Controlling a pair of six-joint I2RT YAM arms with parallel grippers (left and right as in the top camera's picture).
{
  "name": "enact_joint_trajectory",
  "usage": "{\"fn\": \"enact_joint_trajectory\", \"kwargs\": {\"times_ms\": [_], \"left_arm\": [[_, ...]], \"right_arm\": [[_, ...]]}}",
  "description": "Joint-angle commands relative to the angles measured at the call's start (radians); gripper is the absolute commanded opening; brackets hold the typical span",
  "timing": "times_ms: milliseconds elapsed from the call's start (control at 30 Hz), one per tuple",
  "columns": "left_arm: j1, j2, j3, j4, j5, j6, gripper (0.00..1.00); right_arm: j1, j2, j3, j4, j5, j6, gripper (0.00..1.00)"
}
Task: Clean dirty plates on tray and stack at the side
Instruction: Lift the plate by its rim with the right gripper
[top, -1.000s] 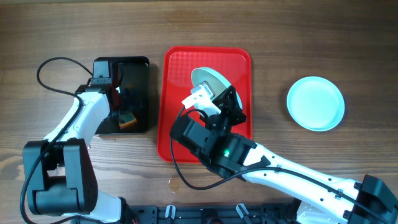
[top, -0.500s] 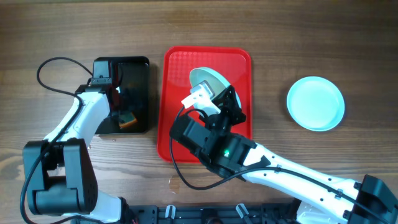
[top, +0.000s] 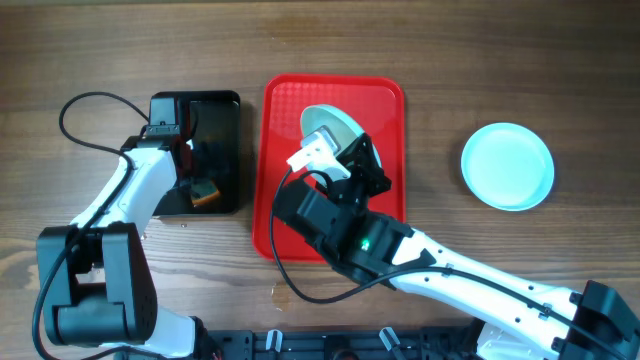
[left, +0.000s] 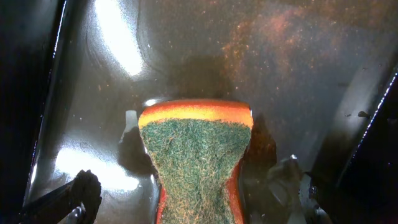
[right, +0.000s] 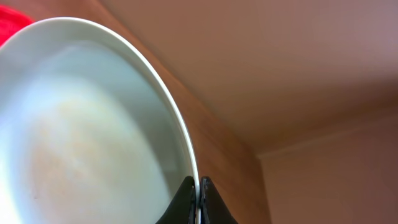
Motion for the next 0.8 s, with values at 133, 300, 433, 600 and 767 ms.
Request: {"fn": "enact_joint_trajectory", "kwargs": {"times_ms": [133, 300, 433, 600, 767], "left_arm": [[0.001, 0.005, 0.001, 0.001, 0.005, 0.005, 1.00], [0.001, 0.005, 0.001, 0.001, 0.005, 0.005, 1.00], [0.001, 0.005, 0.001, 0.001, 0.005, 0.005, 1.00], [0.001, 0.005, 0.001, 0.001, 0.005, 0.005, 1.00], [0.001, 0.005, 0.001, 0.001, 0.005, 0.005, 1.00]], "right_arm": [[-0.005, -0.018, 0.016, -0.006, 0.020, -0.029, 0.04], [-0.008, -0.018, 0.016, -0.010, -0.042, 0.023, 0.04], [-0.011, -0.018, 0.016, -0.010, -0.043, 0.057, 0.04], [-0.014, -0.018, 0.016, -0.015, -0.076, 0.091, 0.04], [-0.046, -0.018, 0.016, -0.059, -0.098, 0.174, 0.04]]}}
